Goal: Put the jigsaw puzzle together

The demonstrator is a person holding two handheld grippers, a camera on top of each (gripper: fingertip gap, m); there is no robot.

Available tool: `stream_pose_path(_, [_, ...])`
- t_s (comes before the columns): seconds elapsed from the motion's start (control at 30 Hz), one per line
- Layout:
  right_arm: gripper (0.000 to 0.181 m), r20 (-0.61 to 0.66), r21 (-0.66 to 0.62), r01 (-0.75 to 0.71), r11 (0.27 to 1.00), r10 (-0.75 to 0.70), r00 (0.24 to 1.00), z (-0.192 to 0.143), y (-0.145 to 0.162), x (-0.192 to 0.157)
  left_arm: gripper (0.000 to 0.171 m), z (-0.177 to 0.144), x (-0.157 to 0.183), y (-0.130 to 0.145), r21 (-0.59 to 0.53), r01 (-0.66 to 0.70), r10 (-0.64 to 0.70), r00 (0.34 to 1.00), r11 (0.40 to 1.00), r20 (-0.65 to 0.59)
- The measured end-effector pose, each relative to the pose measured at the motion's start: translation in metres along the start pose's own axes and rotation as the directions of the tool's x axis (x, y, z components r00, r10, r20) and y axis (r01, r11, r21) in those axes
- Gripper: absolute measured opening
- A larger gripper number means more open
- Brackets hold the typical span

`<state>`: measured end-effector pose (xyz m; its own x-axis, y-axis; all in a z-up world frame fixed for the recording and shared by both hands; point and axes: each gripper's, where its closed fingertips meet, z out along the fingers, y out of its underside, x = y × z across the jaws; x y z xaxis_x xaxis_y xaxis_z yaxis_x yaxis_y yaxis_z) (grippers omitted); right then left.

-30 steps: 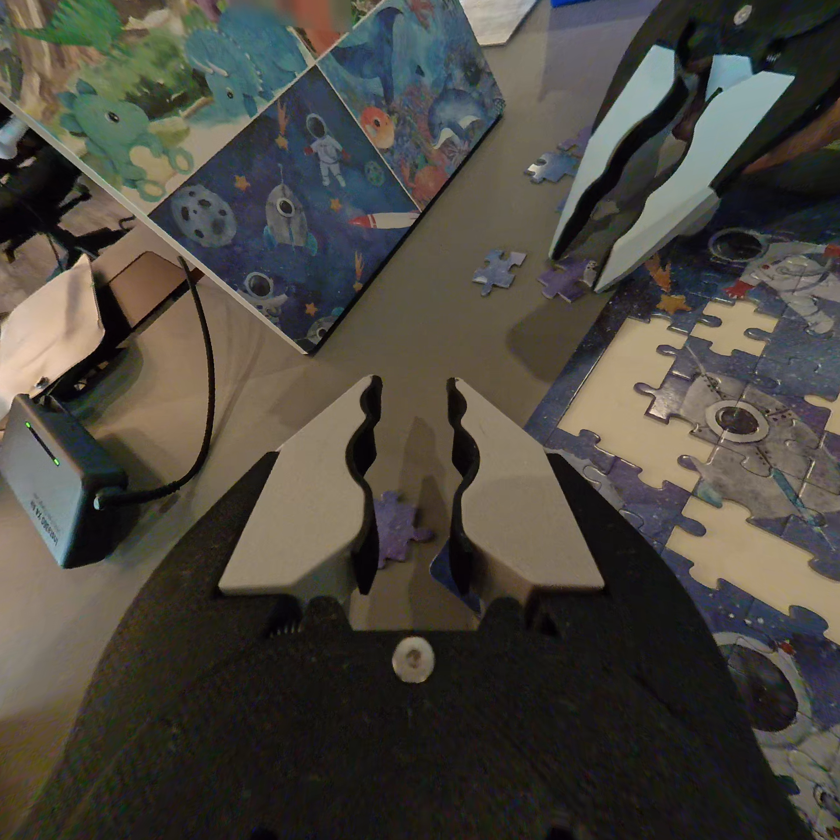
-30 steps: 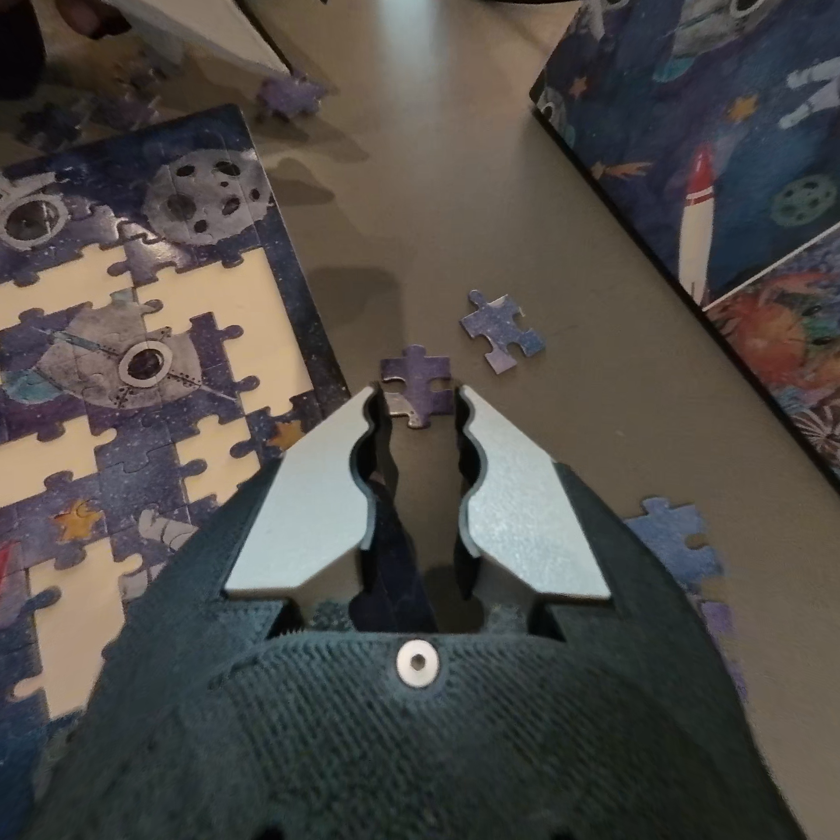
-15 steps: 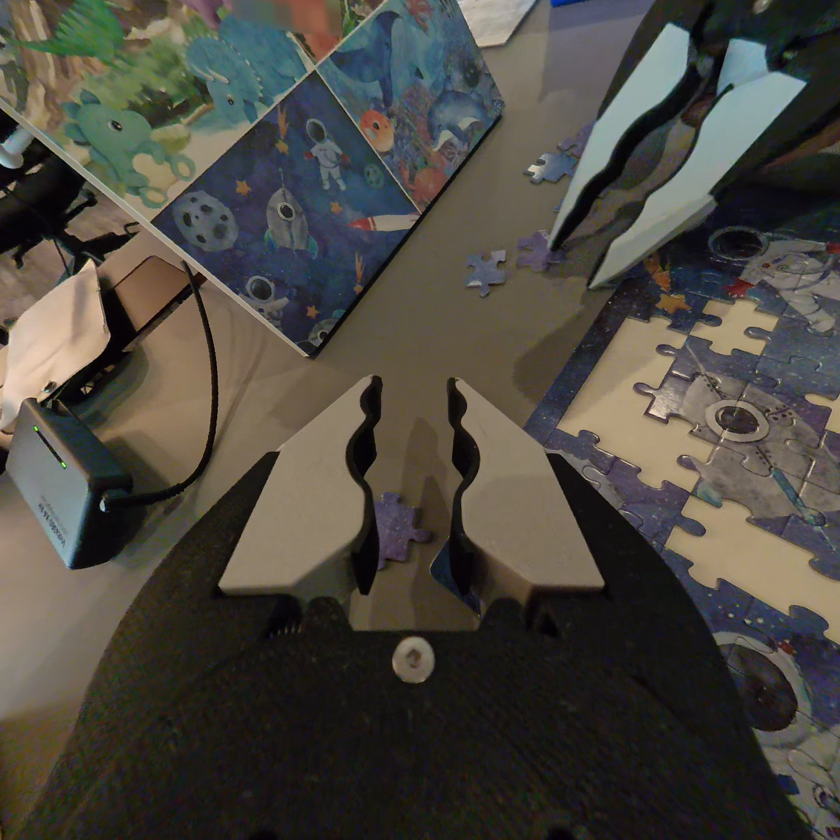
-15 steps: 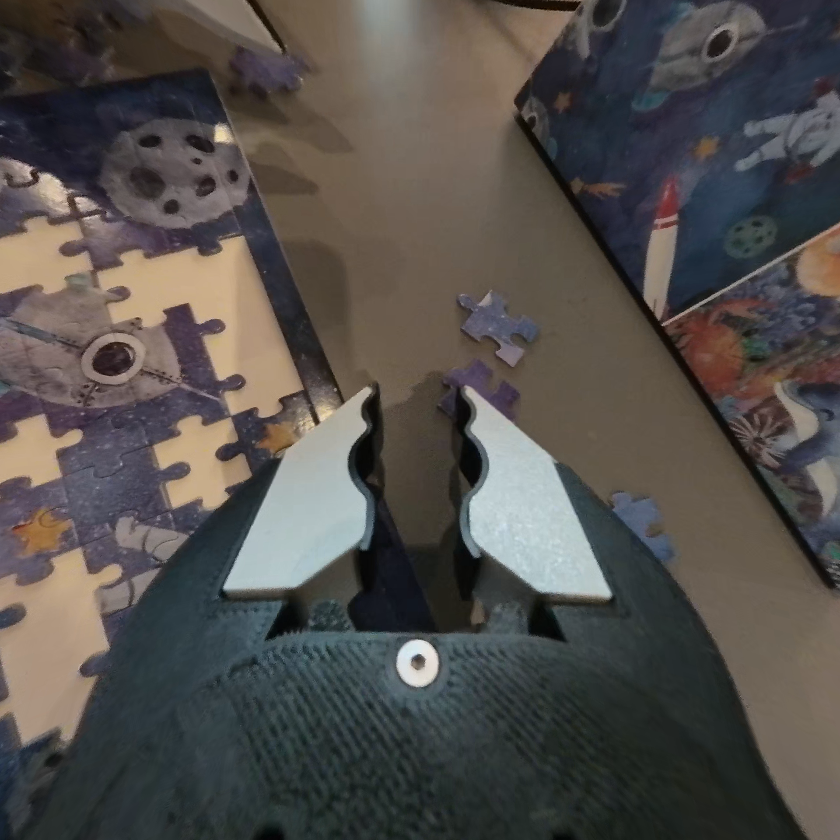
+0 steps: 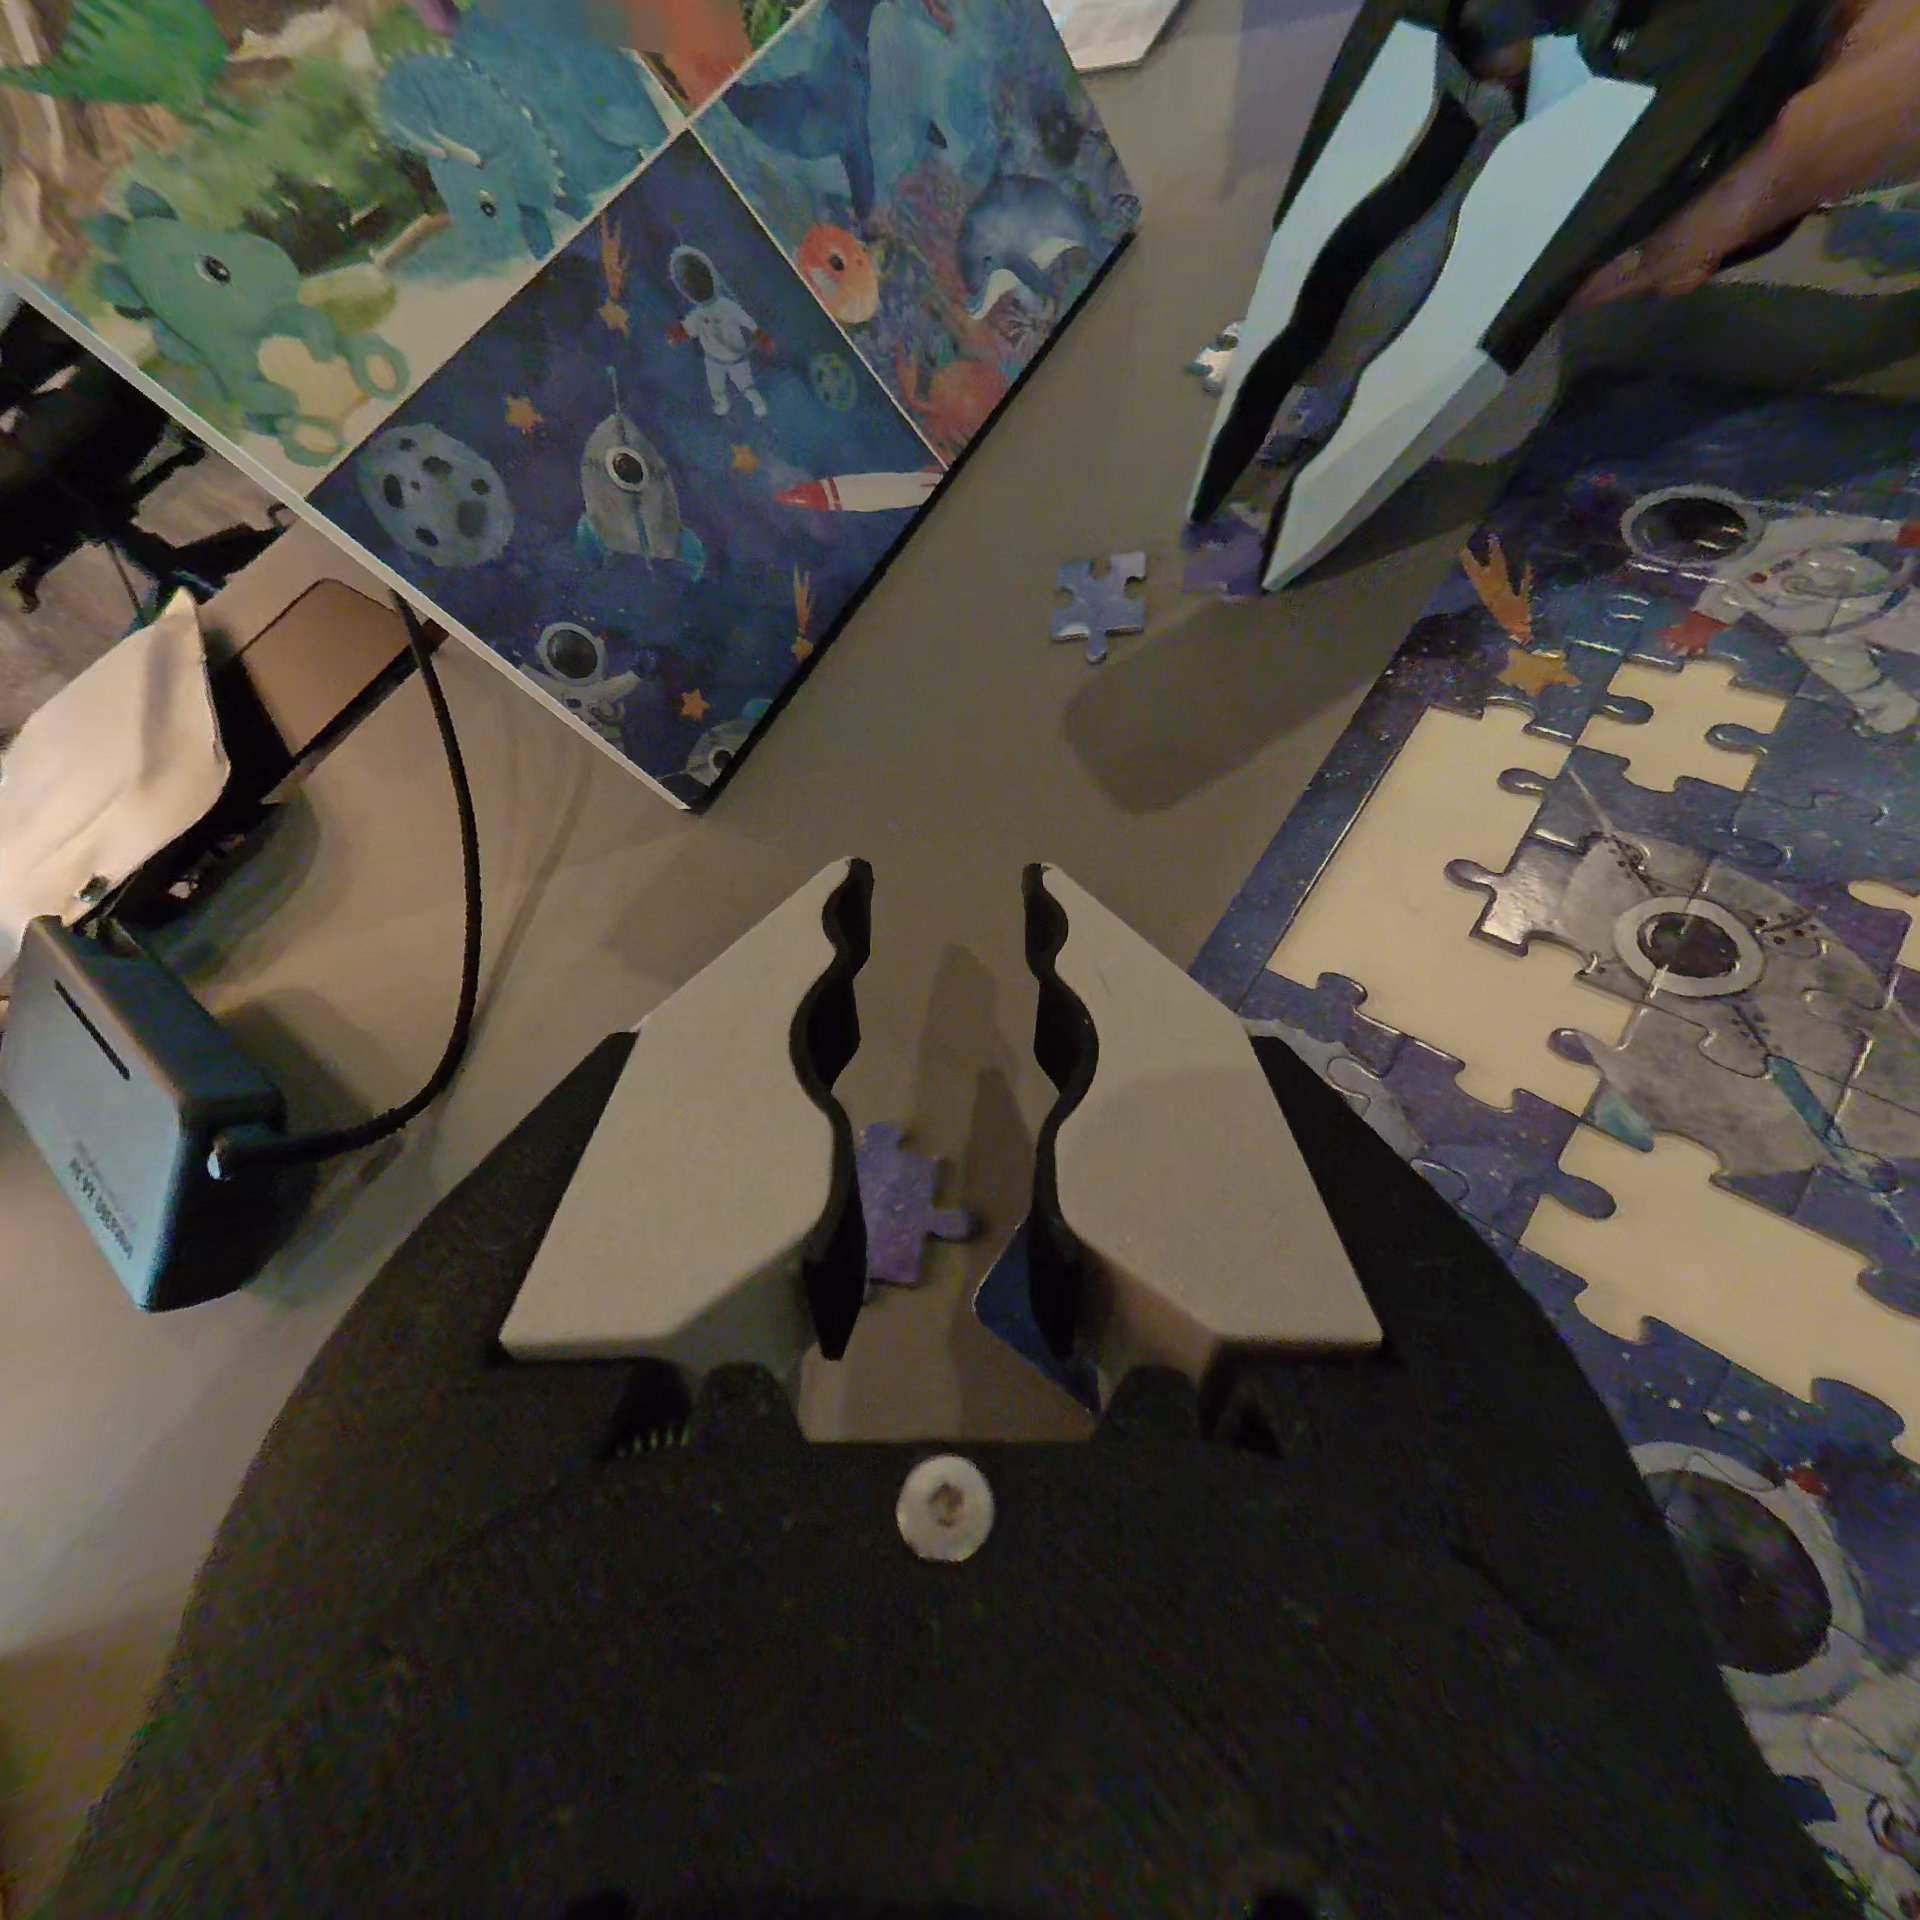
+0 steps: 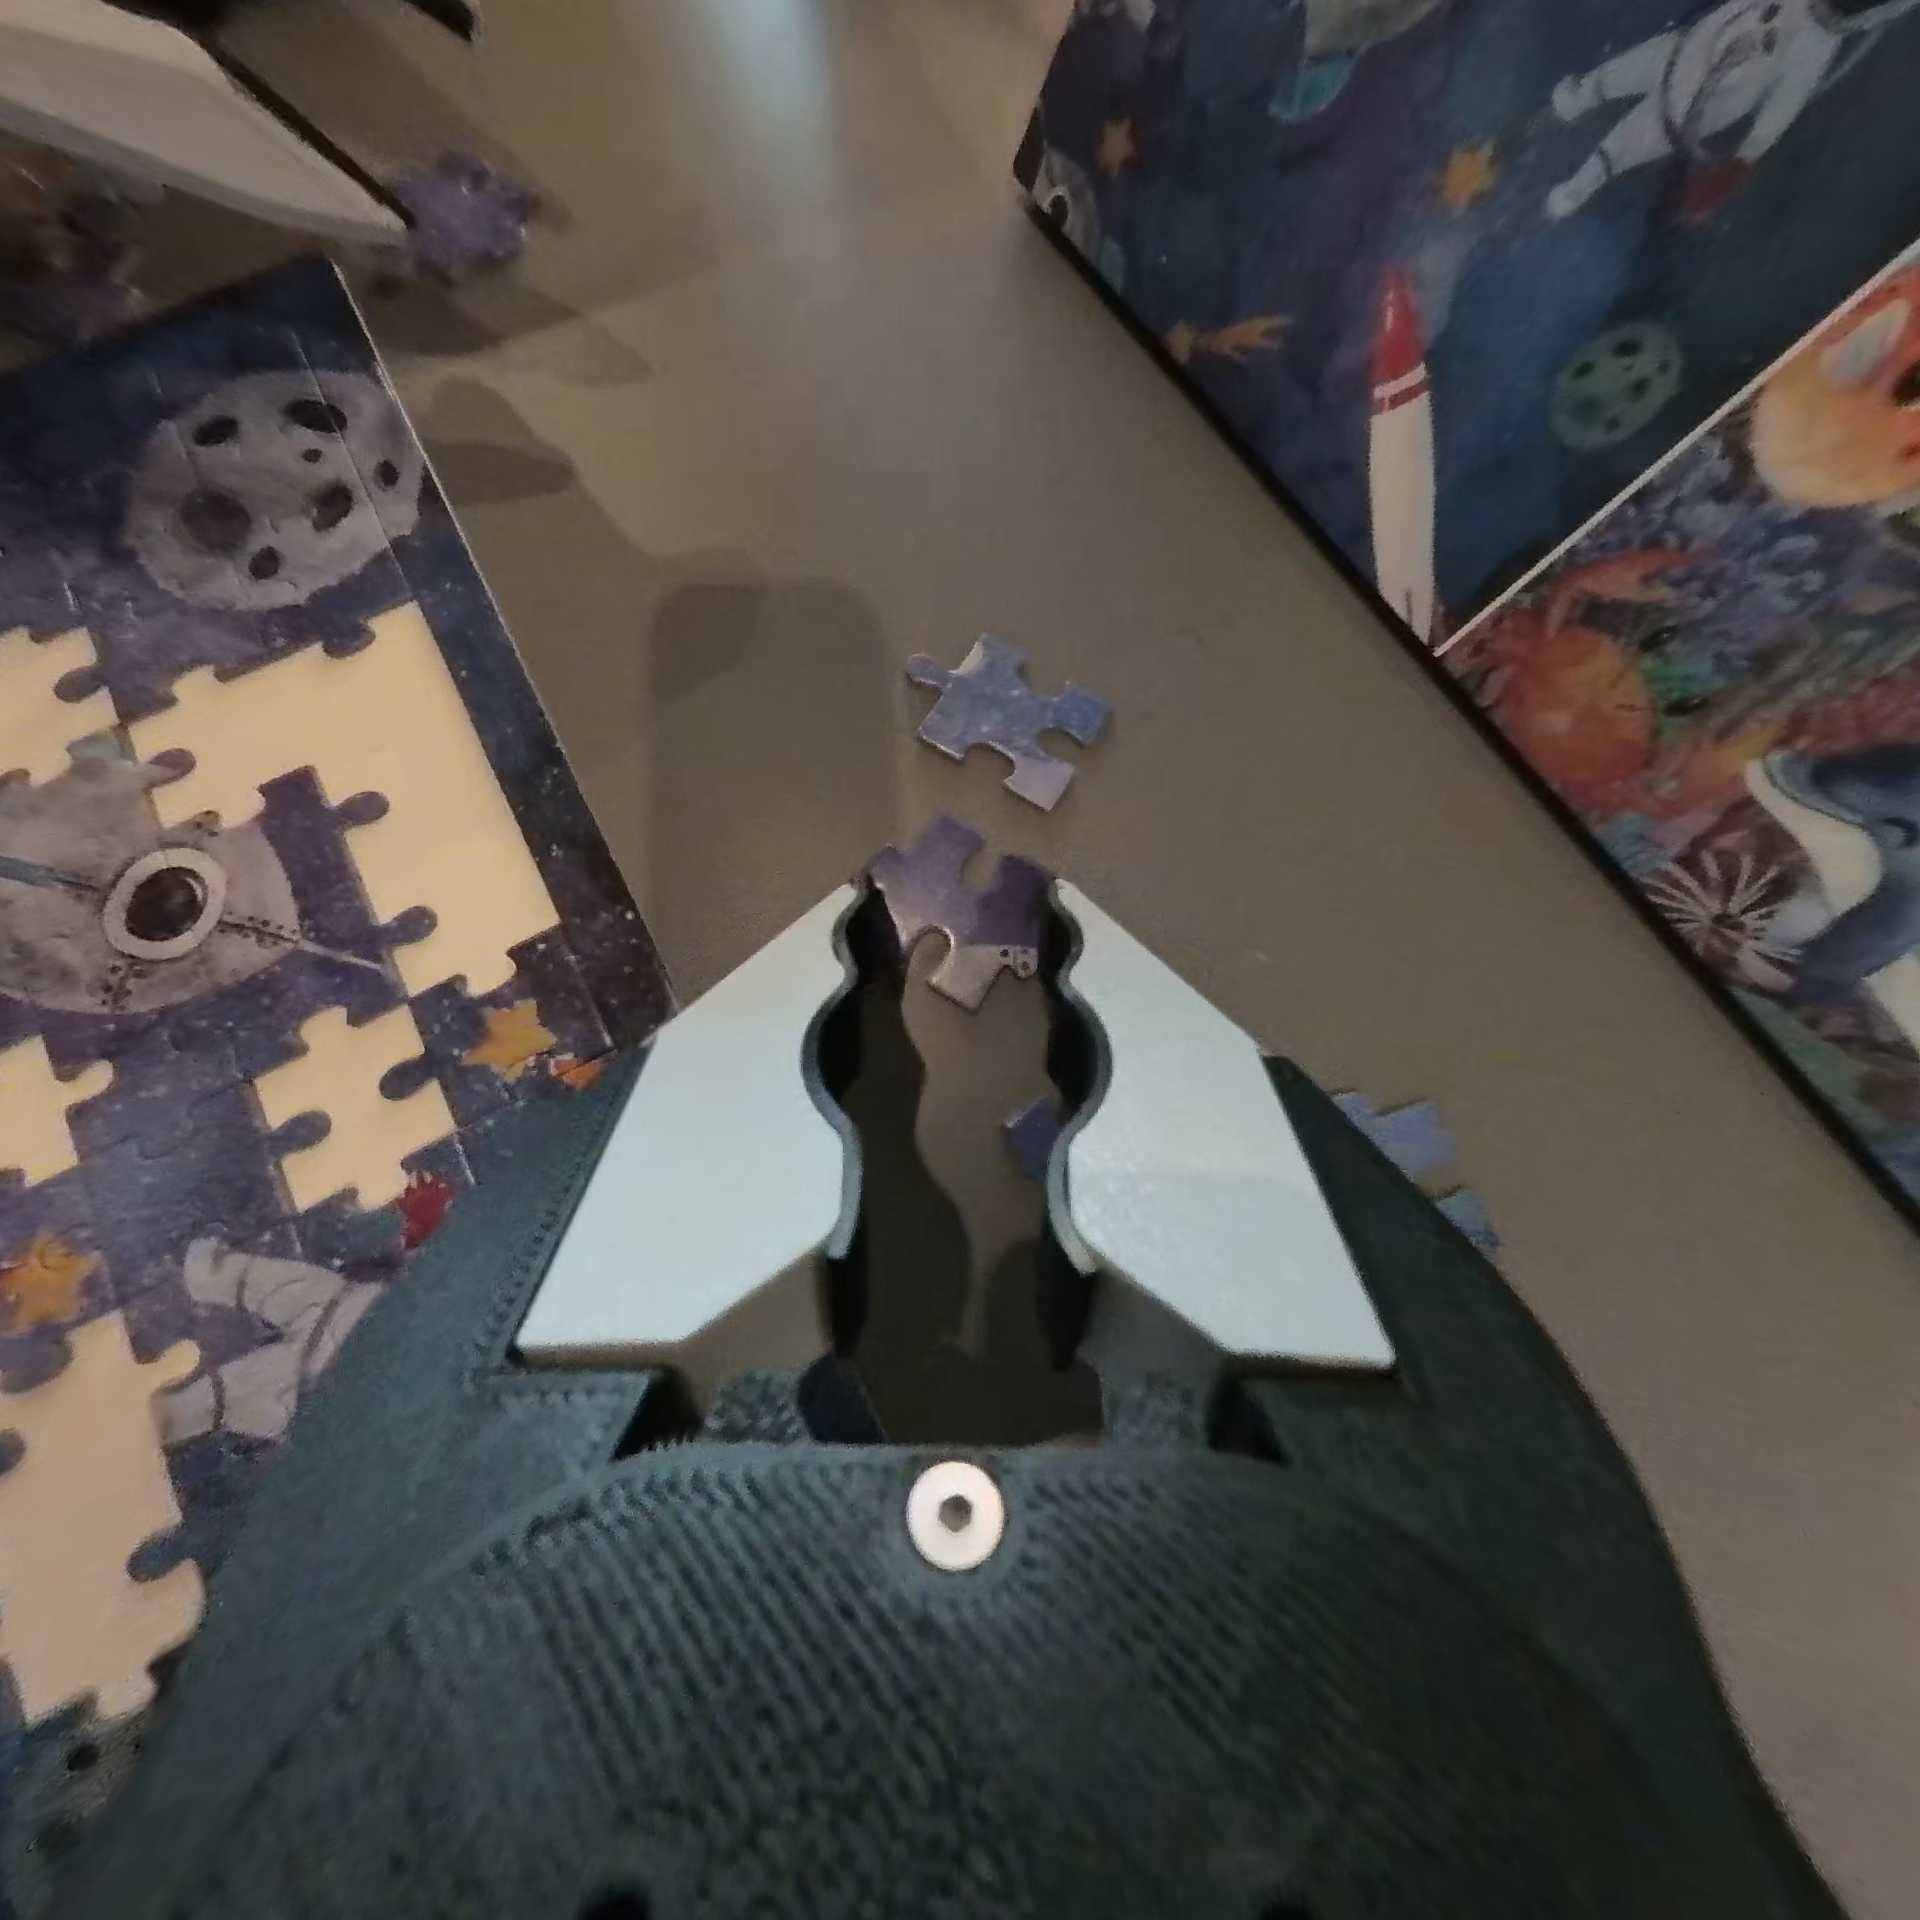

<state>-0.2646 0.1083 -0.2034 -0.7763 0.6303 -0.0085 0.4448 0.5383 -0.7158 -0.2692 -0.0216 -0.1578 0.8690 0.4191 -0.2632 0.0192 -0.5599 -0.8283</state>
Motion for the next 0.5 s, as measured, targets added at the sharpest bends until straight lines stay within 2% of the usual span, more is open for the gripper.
stream_pose_path(0.17, [0.026,-0.006,-0.003,0.034,0.999,-0.034,0.999,0.001,-0.002,-0.008,0.027,-0.001,0.001,-0.001,0.001,-0.007,0.007,1.0,1.0,0.001])
stream_pose_path(0.27, [0.012,0.004,0.035,0.054,0.998,-0.054,0.999,-0.001,-0.009,-0.015,0.028,-0.002,0.003,-0.003,0.003,-0.018,0.018,1.0,1.0,0.003])
stream_pose_path(0.4, [0.034,-0.004,0.058,0.025,0.998,-0.025,1.0,-0.005,-0.015,-0.015,0.028,-0.001,0.005,-0.003,-0.002,-0.028,0.028,1.0,1.0,0.001])
stream_pose_path(0.5, [0.036,-0.059,0.086,0.01,0.996,-0.005,0.998,-0.014,-0.014,0.002,0.028,0.0,0.006,-0.002,-0.007,-0.03,0.03,1.0,1.0,-0.005])
